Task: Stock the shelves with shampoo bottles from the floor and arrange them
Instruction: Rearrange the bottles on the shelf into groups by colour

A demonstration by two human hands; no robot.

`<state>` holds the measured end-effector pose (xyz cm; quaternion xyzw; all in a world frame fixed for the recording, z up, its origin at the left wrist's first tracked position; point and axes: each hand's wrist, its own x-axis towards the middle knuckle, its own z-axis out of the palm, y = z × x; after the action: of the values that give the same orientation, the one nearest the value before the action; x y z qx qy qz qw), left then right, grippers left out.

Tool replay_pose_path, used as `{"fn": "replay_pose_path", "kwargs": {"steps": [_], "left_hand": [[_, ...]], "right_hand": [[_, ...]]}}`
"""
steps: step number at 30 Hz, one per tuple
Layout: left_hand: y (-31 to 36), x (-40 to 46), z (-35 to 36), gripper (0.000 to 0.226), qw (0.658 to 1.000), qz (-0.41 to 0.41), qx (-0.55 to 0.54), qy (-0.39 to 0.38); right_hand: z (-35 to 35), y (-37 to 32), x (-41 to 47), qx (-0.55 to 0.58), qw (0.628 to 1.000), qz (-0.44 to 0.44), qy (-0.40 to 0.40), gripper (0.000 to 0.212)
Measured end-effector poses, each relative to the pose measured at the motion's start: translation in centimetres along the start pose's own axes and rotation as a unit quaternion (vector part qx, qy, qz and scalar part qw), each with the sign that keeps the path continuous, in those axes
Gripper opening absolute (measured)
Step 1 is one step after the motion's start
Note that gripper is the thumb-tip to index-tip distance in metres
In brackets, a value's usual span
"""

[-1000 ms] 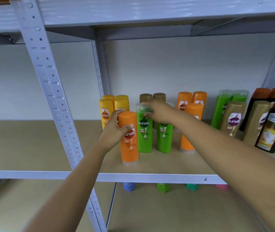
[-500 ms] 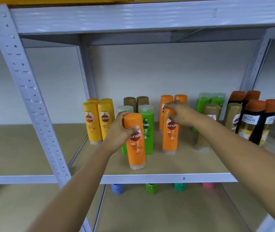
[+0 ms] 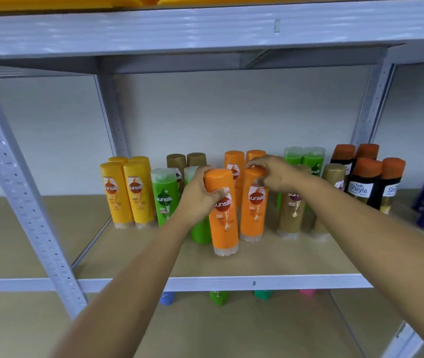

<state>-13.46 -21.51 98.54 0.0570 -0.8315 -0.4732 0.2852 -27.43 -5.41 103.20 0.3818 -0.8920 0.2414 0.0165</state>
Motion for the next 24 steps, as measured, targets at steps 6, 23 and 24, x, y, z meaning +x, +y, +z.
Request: {"fn": "replay_pose_path", "kwargs": {"steps": [6,23,24], "left_hand": [[0.5,2.4,3.1,0.062,1.0,-0.016,0.008,-0.011],[-2.3,6.1,5.1,0.059,0.998,-0.064,-0.003,-0.017],[-2.5,6.0,5.1,0.06,0.998,-0.062,-0.007,-0.014]], "right_hand": [[-1.2,2.1,0.5,-0.002,1.0,0.002,-0.016,0.053],[-1.4,3.2,3.4,-0.045,0.997,-0.037,-0.044,0.047],[-1.5,3.1,3.4,-0.049,0.997,-0.038,-0.048,0.047]]}}
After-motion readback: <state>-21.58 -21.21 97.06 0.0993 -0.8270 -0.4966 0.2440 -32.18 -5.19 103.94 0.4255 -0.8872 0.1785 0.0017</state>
